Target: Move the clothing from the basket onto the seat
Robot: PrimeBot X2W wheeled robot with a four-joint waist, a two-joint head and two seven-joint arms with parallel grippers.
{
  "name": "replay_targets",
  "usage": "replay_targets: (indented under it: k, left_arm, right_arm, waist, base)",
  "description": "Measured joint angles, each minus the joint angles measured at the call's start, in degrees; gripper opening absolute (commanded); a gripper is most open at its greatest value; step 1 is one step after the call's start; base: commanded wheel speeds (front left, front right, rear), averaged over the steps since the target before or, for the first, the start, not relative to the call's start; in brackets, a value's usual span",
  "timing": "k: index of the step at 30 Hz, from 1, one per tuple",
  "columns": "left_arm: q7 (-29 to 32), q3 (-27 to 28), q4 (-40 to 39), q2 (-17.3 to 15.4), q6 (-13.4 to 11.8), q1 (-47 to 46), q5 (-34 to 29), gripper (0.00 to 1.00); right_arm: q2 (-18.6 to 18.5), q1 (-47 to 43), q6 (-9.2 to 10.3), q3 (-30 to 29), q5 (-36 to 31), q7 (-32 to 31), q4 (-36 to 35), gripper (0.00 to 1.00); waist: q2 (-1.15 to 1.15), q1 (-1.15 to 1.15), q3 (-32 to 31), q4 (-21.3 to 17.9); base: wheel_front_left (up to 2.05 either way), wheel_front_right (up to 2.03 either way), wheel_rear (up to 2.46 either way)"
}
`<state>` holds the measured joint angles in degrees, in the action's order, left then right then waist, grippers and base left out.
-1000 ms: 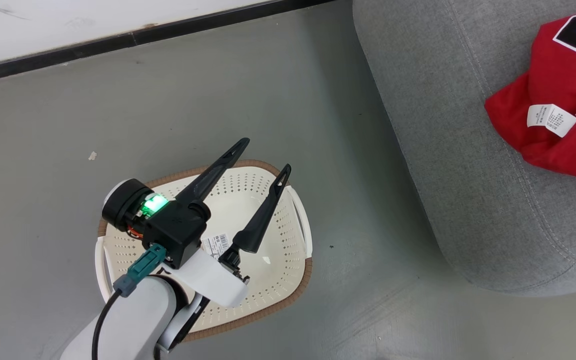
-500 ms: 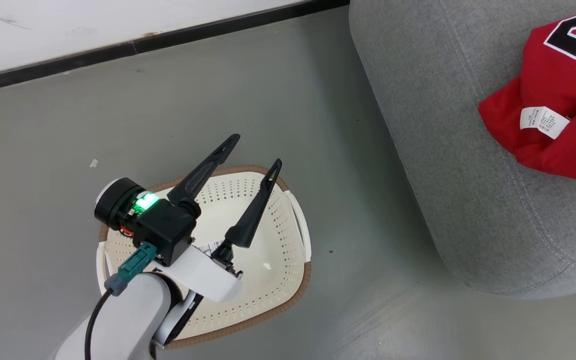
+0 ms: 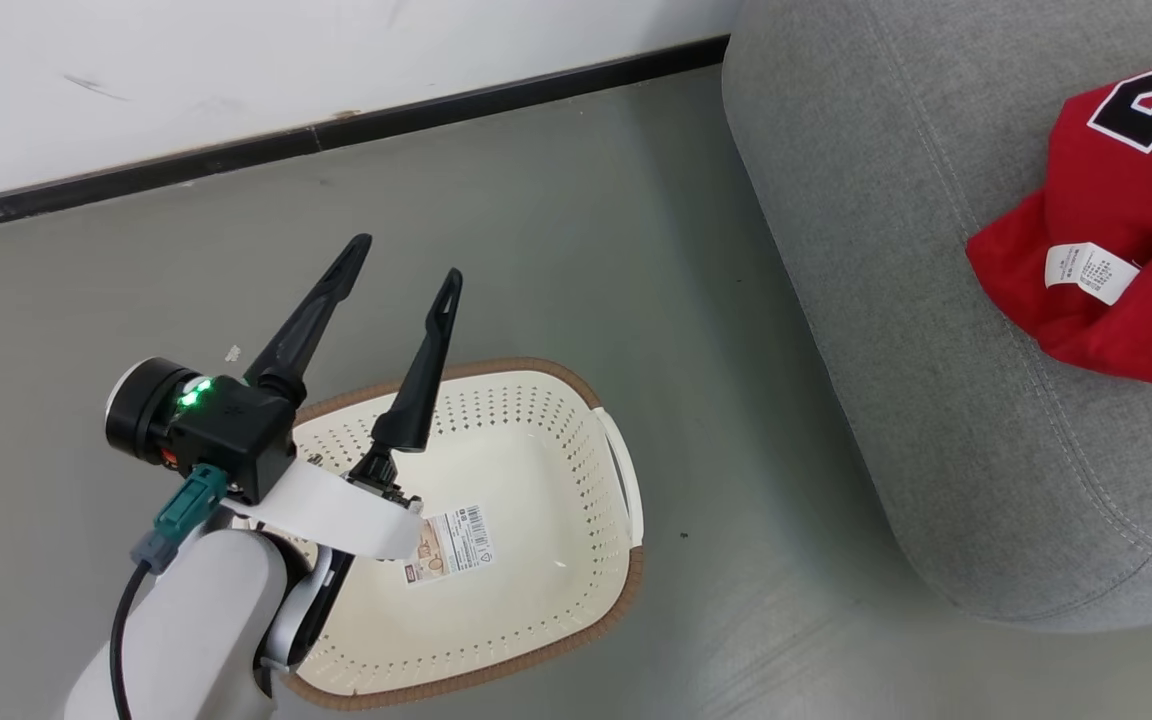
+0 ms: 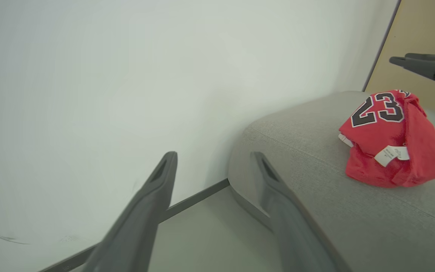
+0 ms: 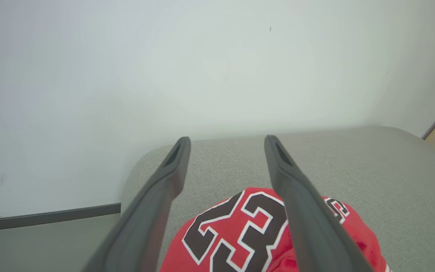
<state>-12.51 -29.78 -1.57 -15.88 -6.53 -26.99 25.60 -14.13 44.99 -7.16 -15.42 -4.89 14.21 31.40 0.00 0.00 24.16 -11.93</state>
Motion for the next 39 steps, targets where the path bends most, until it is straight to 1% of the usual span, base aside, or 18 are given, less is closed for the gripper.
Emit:
replay_targets:
  k: [4,11,17,24,32,35,39]
  left_arm:
    - [-0.57,1.87,0.89,0.09,-1.11,1.37,0.58,1.00]
    - [-1.29,5.80,2.67,0.37,-4.21,3.73,0.79,1.00]
    - [-1.71,9.48,4.22,1.07,-6.99,5.78,1.13,1.00]
    - [-1.79,12.44,6.28,1.14,-9.69,8.96,1.07,1.00]
    - [-1.79,13.51,7.42,2.41,-11.56,12.54,0.00,1.00]
    - [-1.79,13.54,7.62,3.44,-11.72,13.72,-0.22,1.00]
    - [-1.80,13.67,8.03,3.90,-11.76,15.22,-0.58,1.00]
  right_arm:
    - [1.67,-0.19,0.00,3.81,1.70,0.00,-1.89,1.00]
    - [3.68,-2.79,0.01,9.01,4.35,0.10,-3.74,1.00]
    - [5.50,-5.28,0.01,11.09,5.95,0.41,-6.13,1.00]
    - [7.14,-9.68,0.01,11.46,7.87,0.42,-7.46,1.00]
    - [8.58,-15.89,0.01,13.08,7.92,0.41,-9.05,1.00]
    - [8.77,-18.01,0.01,13.72,7.92,0.41,-10.29,1.00]
    - [9.59,-20.98,0.01,14.82,7.94,0.41,-11.45,1.00]
  waist:
    - [0.00,0.00,-1.25,0.90]
    - [0.00,0.00,-3.51,2.74]
    - [0.00,0.00,-5.55,4.39]
    - [0.00,0.00,-8.14,6.23]
    - [0.00,0.00,-11.37,8.14]
    - [0.00,0.00,-12.60,8.80]
    - [0.00,0.00,-14.23,9.62]
  base:
    - [0.00,0.00,0.00]
    - [0.00,0.00,0.00]
    - [0.00,0.00,0.00]
    - [0.00,0.00,0.00]
    - [0.00,0.00,0.00]
    - [0.00,0.00,0.00]
    - [0.00,0.00,0.00]
